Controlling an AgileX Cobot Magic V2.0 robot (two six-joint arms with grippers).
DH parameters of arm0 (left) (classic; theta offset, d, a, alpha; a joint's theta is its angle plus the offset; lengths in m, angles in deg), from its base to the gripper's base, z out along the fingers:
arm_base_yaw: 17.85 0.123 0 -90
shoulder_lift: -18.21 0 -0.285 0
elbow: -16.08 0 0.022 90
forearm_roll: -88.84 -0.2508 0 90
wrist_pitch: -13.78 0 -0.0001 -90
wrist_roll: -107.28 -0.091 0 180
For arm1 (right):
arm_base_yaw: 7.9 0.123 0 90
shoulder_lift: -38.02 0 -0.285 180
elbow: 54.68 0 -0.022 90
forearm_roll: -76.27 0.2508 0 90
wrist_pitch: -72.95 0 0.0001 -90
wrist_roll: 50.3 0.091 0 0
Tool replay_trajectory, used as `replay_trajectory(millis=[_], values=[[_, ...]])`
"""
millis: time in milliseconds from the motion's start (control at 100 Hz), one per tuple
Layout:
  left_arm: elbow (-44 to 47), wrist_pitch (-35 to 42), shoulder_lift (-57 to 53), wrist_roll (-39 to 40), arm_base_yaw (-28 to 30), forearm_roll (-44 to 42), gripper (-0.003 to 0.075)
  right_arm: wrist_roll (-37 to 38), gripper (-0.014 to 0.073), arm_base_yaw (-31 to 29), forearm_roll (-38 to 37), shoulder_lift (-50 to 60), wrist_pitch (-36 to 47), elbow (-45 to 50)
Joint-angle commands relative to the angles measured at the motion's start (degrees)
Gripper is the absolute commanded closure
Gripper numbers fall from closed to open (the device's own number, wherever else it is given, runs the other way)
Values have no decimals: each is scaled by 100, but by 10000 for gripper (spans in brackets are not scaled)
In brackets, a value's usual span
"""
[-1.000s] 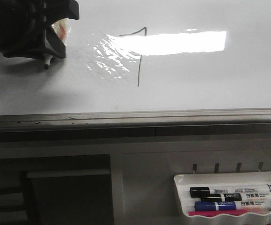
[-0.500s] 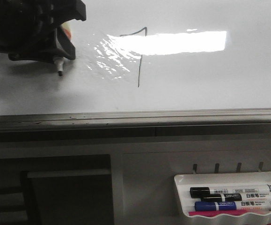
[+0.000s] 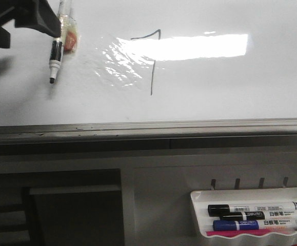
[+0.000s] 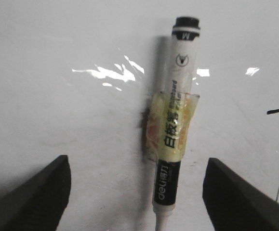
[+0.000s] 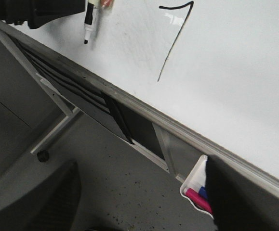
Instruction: Write number 7 on whiteboard
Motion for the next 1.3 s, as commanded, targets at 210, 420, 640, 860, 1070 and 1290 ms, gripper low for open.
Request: replay_trajectory(millis=[210, 420, 640, 860, 1070, 1290], values=[[240, -314, -1775, -268, 7, -675, 244, -20, 519, -31, 1158, 162, 1365, -142], [419, -353, -2900, -279, 7, -1094, 634, -377, 653, -31, 1158, 634, 2081, -39], [1315, -605, -4191, -293, 7, -1390, 741, -934, 654, -31, 1329, 1884, 2570, 985], [2419, -624, -5588, -293, 7, -1393, 741, -934, 657, -31, 1466, 3601, 3241, 2444], [2969, -609, -6682, -285, 7, -1278, 741, -934, 657, -31, 1443, 4462, 3540, 3184], [3007, -599, -6857, -285, 7, -1156, 741, -934, 657, -31, 1469, 4521, 3610, 3398]])
